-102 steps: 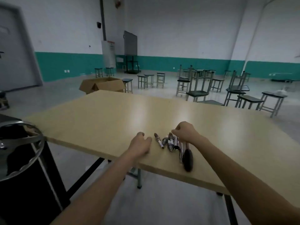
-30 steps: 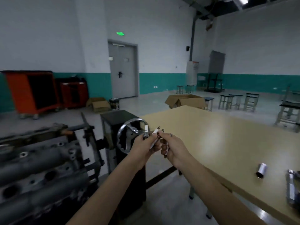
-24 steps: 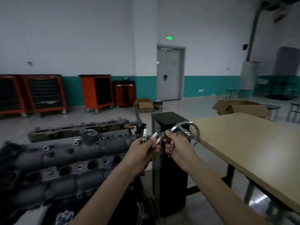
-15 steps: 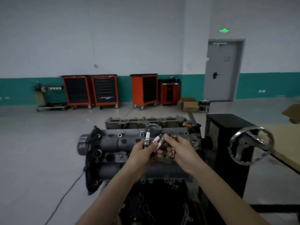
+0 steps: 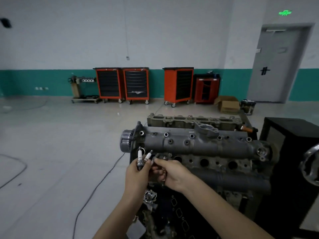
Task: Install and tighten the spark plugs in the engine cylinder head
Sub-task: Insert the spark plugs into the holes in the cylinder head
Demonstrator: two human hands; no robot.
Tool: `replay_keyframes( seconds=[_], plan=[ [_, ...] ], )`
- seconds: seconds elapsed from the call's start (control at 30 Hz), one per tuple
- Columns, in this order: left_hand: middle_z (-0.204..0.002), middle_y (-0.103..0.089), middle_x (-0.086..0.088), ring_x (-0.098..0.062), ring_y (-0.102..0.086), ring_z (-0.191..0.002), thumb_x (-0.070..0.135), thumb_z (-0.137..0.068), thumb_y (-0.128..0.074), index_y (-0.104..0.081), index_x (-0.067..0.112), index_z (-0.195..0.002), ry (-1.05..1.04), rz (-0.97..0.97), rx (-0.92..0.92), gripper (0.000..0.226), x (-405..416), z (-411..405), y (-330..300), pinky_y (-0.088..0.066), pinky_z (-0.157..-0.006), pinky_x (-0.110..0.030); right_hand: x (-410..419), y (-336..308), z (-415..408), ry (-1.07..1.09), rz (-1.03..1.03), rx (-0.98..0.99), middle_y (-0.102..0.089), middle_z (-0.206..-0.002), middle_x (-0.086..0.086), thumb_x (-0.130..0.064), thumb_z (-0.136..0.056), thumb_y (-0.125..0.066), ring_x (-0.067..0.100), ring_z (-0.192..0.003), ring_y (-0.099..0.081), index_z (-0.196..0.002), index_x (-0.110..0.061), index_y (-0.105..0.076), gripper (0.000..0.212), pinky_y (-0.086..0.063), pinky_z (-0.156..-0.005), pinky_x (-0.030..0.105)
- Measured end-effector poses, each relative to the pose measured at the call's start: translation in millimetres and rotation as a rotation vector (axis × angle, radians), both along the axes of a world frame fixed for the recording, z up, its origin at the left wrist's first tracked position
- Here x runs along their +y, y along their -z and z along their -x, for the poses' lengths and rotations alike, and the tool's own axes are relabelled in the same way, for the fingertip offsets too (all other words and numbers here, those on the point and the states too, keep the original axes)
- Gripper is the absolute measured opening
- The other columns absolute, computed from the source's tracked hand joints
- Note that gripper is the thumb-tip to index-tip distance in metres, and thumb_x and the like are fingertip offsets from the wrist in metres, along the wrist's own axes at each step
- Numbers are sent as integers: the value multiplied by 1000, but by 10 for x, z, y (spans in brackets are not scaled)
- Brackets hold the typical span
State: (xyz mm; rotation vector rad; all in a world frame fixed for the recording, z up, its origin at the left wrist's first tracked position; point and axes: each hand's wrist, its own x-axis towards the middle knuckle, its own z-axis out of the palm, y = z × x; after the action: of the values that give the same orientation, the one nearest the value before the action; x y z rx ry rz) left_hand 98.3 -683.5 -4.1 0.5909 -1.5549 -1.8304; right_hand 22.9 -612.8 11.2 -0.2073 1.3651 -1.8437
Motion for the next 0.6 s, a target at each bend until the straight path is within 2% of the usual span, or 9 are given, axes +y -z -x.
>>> replay_keyframes(
  seconds=[0.13, 0.23, 0.33, 0.37, 0.47, 0.53, 0.6],
  plan=[
    [-73, -71, -10, -23, -70, -67, 7, -90, -57, -65, 12, -89, -18, 84, -21, 10, -128, -81, 26, -50, -51, -23, -214, 55, -17, -13, 29, -203, -46, -42, 0, -10, -96, -43, 2, -26, -33, -71, -7, -49, 26, -19, -27, 10],
    [-74, -72, -7, -21, -70, -69, 8, -90, -57, -66, 16, -90, -10, 135, -37, 12, -125, -46, 20, -55, -59, -27, -289, 65, 7, 71, 25, -254, -45, -36, -2, -11, -95, -47, 2, -24, -31, -67, -8, -50, 28, -21, -25, 11],
    [-73, -69, -5, -21, -67, -72, 11, -90, -59, -64, 16, -82, -103, 328, -121, 11, -136, 19, 10, -55, -67, -35, -322, 50, 52, 81, 40, -305, -40, -33, -3, -14, -97, -44, 3, -21, -29, -64, -9, -47, 33, -22, -25, 11],
    [-72, -67, -5, -21, -65, -72, 12, -90, -59, -63, 16, -79, -136, 392, -146, 12, -144, 44, 2, -52, -65, -32, -315, 45, 64, 74, 37, -296, -41, -32, -2, -14, -97, -43, 4, -21, -30, -64, -9, -46, 34, -23, -25, 11],
    [-66, -61, -1, -13, -57, -64, 13, -90, -58, -57, 15, -72, -204, 510, -174, 18, -159, 125, -44, -39, -52, -12, -239, 34, 74, 21, 37, -221, -50, -37, 0, -10, -98, -40, 7, -26, -43, -66, -6, -50, 34, -30, -29, 11],
    [-63, -57, 2, -8, -52, -61, 12, -89, -58, -53, 17, -70, -243, 575, -189, 21, -174, 174, -64, -36, -50, -10, -164, 7, 98, 33, 34, -156, -54, -42, 2, -7, -96, -42, 8, -30, -47, -71, -4, -54, 28, -32, -31, 13],
    [-69, -58, 0, -12, -54, -65, 10, -89, -58, -57, 15, -77, -234, 634, -217, 14, -179, 215, -37, -35, -51, -10, -109, -21, 137, 37, 4, -87, -54, -46, 1, -6, -94, -47, 7, -34, -46, -75, -5, -55, 21, -30, -34, 13]
  ],
)
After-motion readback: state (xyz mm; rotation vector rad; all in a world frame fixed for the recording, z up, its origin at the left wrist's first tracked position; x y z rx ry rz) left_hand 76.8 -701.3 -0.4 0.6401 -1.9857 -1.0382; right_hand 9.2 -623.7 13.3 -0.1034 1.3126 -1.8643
